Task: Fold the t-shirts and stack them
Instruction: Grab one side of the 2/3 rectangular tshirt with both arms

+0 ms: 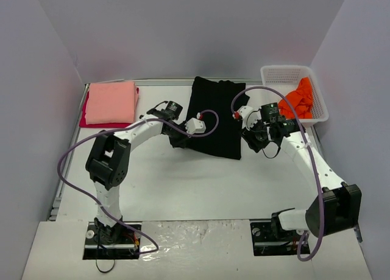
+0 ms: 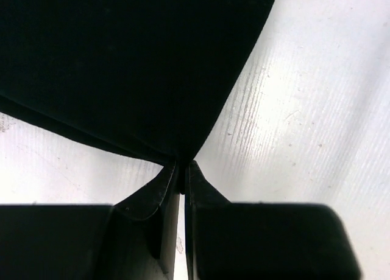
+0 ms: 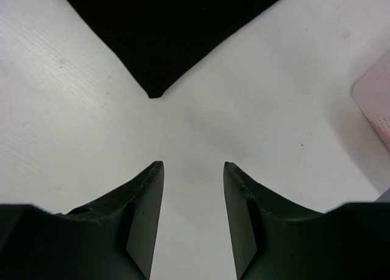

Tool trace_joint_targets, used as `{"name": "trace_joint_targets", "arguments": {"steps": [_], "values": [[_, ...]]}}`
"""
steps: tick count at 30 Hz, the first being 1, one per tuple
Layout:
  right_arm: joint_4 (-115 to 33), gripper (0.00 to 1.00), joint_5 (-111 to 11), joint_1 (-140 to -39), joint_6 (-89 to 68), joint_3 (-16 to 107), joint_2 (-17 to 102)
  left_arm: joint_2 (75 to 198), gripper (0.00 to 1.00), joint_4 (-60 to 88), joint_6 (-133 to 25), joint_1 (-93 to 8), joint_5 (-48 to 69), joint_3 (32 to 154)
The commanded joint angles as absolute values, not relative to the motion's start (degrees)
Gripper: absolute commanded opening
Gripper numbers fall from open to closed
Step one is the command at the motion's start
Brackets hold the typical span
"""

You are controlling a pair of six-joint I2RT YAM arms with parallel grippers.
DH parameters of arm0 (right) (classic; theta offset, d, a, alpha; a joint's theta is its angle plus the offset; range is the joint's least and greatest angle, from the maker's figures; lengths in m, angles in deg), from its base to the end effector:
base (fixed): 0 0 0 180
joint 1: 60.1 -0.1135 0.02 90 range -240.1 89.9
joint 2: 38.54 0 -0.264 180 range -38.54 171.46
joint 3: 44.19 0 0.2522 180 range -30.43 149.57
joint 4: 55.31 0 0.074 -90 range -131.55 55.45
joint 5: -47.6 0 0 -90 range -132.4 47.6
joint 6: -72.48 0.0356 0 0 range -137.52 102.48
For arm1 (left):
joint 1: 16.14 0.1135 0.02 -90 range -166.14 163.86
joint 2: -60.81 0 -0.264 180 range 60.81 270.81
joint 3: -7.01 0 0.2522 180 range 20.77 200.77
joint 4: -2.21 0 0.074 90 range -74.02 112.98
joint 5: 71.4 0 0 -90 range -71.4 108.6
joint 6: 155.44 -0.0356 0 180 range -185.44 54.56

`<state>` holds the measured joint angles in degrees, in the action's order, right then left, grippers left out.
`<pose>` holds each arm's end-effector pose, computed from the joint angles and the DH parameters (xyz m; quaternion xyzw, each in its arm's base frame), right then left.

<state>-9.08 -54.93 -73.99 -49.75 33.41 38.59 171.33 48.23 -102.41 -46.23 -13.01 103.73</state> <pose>0.2789 0.0769 0.2950 -0.3985 0.8312 0.0402 0.3856 0.3453 -0.2217 0.2104 0.5723 0.7353 -0.2475 0.2658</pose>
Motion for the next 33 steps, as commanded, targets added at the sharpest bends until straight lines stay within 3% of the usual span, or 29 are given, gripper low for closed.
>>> {"name": "trace_joint_targets", "arguments": {"steps": [1,5,14,33], "values": [[-5.7,0.40,-62.5,-74.5,-52.8,31.3,34.8,171.8,0.02,54.4,-102.4,-45.7,-17.8,106.7],[-3.6,0.35,-65.2,-77.0,-54.5,30.6,37.7,172.9,0.02,56.3,-102.4,-45.2,-18.4,108.0],[-3.3,0.39,-60.9,-83.0,-55.6,31.2,46.6,175.9,0.02,60.0,-101.2,-44.2,-19.9,111.4],[-10.4,0.43,-58.4,-83.0,-57.5,32.5,60.2,180.6,0.02,67.6,-101.3,-42.8,-25.8,118.9]]}}
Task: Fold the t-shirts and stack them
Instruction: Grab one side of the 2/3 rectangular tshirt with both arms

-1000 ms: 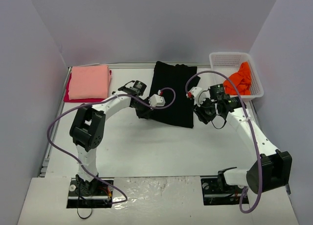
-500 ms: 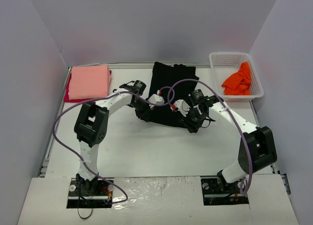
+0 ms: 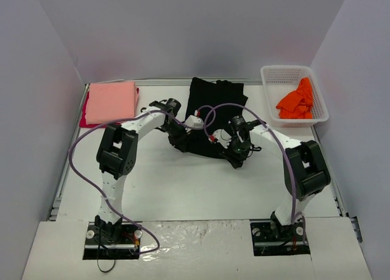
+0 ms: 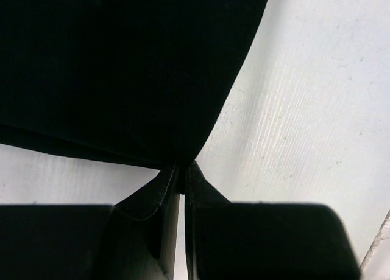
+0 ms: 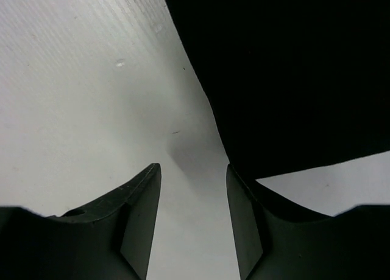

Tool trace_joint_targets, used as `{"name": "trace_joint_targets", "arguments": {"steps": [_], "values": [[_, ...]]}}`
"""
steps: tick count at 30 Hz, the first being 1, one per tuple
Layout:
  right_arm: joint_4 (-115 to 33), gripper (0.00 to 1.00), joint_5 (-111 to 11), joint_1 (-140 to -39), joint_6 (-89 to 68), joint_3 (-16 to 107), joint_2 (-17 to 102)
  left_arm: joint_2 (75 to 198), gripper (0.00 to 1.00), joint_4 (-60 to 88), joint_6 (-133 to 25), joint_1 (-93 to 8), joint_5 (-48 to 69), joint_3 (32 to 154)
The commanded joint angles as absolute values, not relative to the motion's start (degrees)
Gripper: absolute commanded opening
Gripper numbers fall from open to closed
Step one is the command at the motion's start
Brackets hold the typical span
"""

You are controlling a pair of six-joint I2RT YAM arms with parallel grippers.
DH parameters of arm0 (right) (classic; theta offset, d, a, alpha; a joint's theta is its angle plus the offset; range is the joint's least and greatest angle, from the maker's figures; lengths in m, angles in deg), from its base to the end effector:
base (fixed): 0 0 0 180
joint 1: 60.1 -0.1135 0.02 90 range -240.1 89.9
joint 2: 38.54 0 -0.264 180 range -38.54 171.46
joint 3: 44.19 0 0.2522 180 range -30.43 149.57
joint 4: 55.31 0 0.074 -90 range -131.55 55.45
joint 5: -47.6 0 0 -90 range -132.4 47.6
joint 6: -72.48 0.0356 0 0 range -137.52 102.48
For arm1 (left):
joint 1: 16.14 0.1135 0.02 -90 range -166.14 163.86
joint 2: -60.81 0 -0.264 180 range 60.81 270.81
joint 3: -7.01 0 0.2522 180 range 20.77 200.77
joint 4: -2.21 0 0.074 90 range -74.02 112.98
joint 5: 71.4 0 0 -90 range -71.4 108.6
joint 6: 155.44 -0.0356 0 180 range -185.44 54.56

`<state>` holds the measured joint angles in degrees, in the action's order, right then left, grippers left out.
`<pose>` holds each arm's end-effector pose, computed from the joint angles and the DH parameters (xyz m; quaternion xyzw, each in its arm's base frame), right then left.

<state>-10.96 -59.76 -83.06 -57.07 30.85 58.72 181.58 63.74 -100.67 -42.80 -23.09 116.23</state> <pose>0.2995 0.1384 0.1809 -0.5284 0.8116 0.1173 0.2199 0.3749 -0.2147 0.1936 0.5202 0.7659 -0.3407 0.1634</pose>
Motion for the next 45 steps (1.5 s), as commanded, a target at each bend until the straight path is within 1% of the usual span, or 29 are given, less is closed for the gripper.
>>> {"name": "trace_joint_targets", "arguments": {"steps": [1,8,16,27,29,30,32,34,35,37,38,45], "values": [[-10.6,0.43,-58.2,-83.0,-57.6,33.0,60.8,180.6,0.02,67.7,-101.6,-42.8,-25.5,119.0],[-11.3,0.44,-56.1,-82.7,-57.9,33.6,63.2,180.2,0.02,68.4,-102.3,-42.8,-25.2,118.6],[-11.3,0.44,-55.1,-81.7,-58.0,33.6,59.1,180.2,0.02,69.0,-102.8,-42.8,-25.2,118.5],[-12.5,0.42,-55.3,-81.2,-58.0,33.8,64.8,180.0,0.02,69.0,-102.8,-42.8,-26.3,118.6],[-12.4,0.39,-55.2,-81.2,-57.7,33.6,65.1,180.0,0.02,69.0,-102.7,-42.7,-26.3,118.8],[-12.3,0.30,-55.3,-81.3,-57.5,33.4,64.9,180.1,0.02,69.0,-102.8,-42.8,-26.2,118.7],[-12.3,0.22,-55.1,-81.3,-57.3,33.1,63.9,180.1,0.02,68.8,-102.7,-42.8,-26.3,118.6],[-12.1,0.18,-55.0,-81.3,-56.9,32.7,62.4,180.0,0.02,68.8,-102.4,-42.8,-26.3,118.5],[-12.0,0.13,-54.9,-81.4,-56.7,32.6,61.8,179.8,0.02,68.5,-102.3,-42.8,-26.3,118.3],[-11.6,0.07,-54.4,-81.4,-56.2,32.2,59.8,179.1,0.02,68.3,-101.6,-42.8,-26.6,117.9],[-11.3,0.00,-54.4,-81.5,-56.1,32.1,59.1,178.8,0.02,67.8,-101.4,-42.8,-26.6,117.6],[-7.5,0.00,-55.1,-82.1,-55.1,31.6,53.1,175.1,0.02,70.6,-102.5,-42.8,-26.3,116.7]]}}
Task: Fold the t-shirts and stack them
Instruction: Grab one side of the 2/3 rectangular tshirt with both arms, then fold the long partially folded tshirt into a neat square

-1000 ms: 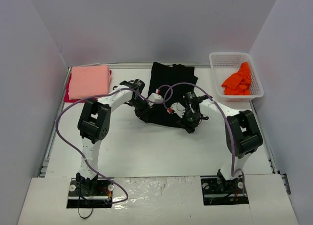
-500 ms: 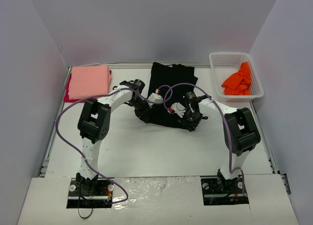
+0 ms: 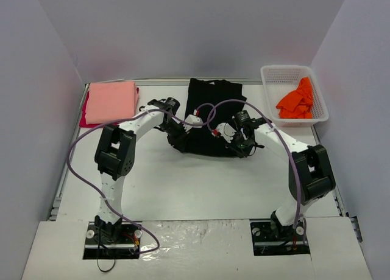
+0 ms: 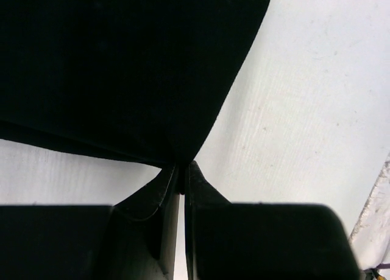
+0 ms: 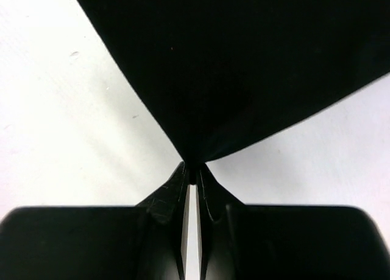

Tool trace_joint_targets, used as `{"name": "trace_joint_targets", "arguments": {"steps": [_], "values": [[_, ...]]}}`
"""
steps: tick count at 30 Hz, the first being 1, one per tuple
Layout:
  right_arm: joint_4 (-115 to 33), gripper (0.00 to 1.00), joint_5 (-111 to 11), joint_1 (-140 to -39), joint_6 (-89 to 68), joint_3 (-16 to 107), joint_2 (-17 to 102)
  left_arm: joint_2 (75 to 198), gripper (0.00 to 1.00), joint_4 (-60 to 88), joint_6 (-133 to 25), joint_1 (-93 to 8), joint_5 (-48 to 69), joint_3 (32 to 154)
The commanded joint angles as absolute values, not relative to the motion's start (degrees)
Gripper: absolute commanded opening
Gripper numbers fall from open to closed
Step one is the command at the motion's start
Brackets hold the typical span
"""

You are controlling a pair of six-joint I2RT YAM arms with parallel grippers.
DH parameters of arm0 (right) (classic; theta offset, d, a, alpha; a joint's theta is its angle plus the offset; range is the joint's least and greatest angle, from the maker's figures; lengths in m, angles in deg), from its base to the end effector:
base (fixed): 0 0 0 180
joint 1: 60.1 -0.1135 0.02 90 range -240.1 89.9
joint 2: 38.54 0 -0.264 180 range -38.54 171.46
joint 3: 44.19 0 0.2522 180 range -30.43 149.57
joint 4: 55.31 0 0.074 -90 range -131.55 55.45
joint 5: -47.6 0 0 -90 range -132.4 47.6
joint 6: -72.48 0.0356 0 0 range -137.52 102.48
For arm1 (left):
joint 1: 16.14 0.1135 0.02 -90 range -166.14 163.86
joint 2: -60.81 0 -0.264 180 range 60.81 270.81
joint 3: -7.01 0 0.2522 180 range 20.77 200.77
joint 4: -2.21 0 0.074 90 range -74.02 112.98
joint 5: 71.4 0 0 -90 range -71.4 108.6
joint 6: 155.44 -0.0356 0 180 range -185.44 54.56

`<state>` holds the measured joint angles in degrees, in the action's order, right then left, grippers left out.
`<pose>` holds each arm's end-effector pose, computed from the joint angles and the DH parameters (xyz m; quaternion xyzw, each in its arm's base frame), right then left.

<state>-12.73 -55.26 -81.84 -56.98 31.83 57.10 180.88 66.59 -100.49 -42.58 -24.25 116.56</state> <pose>0.3075 0.1311 0.1954 -0.5142 0.8166 0.0706 0.2526 0.3709 -0.2115 0.1993 0.5130 0.7686 -0.3519 0.1491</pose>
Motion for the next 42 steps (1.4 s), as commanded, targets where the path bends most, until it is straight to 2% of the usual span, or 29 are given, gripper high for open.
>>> {"name": "trace_joint_targets", "arguments": {"steps": [1,14,23,29,34,42], "values": [[-6.8,0.00,-55.3,-82.2,-55.0,31.7,52.0,174.5,0.02,72.4,-103.5,-42.8,-26.5,116.6],[9.0,0.00,-62.4,-84.9,-55.3,36.5,38.3,155.0,0.02,85.6,-111.1,-43.4,-29.0,110.1],[16.0,0.00,-67.6,-85.2,-57.5,43.8,32.5,147.7,0.02,90.9,-113.0,-44.5,-32.6,108.3],[15.6,0.00,-66.5,-85.2,-58.8,48.6,35.4,146.1,0.02,89.2,-111.1,-44.5,-30.4,107.3],[13.5,0.00,-63.8,-84.9,-59.5,51.9,41.5,144.7,0.02,81.0,-104.7,-44.2,-25.8,107.7],[12.1,0.00,-62.9,-83.6,-60.8,60.6,49.0,148.2,0.02,75.3,-101.0,-42.9,-19.9,114.0]]}}
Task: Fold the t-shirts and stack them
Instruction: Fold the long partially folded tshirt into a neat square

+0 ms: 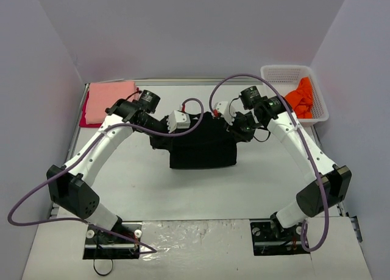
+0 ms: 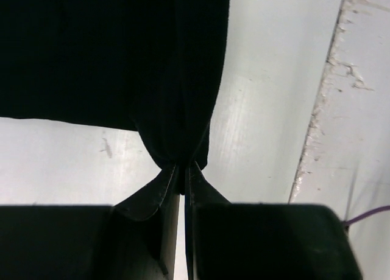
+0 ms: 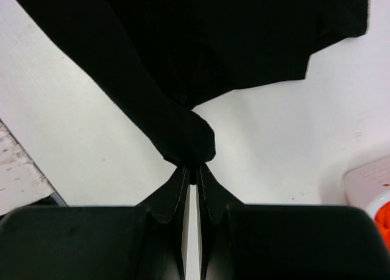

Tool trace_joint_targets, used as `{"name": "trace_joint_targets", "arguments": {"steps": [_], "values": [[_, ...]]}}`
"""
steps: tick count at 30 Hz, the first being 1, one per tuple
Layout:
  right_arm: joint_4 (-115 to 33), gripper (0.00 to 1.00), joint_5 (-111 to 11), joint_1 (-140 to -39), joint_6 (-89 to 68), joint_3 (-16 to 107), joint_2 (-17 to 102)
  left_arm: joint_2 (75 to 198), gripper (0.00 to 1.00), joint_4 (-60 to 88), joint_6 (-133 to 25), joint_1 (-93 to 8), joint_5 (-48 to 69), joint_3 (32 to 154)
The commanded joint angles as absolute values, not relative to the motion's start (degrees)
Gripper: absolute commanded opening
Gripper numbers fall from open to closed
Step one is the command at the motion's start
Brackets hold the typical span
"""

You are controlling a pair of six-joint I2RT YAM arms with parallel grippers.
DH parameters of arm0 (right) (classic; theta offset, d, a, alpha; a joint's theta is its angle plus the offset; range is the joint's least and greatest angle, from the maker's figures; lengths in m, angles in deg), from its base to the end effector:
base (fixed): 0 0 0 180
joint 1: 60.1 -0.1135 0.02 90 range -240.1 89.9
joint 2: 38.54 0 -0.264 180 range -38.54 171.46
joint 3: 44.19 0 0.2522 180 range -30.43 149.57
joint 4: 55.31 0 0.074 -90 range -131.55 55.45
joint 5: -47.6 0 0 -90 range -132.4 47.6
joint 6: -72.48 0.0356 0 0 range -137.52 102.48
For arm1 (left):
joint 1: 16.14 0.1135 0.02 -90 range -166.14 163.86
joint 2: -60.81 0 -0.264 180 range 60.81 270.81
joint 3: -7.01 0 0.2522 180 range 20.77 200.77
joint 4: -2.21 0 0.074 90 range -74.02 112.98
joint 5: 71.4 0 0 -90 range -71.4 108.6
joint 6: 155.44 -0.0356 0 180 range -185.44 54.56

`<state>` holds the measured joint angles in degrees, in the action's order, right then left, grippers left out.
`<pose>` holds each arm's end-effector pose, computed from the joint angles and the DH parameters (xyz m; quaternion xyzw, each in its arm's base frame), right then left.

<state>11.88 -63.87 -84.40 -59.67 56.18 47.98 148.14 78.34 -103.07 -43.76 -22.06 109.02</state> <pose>0.2797 0.1406 0.3514 -0.5600 0.7481 0.1267 0.3327 0.2550 -0.1596 0.3524 0.5621 0.7192 -0.3152 0.2597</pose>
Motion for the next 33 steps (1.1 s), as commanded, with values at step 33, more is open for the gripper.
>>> {"name": "trace_joint_targets", "arguments": {"steps": [33], "values": [[0.3,0.00,-64.3,-74.7,-64.4,90.8,93.3,188.1,0.03,66.5,-99.4,-34.6,-7.7,142.8]]}}
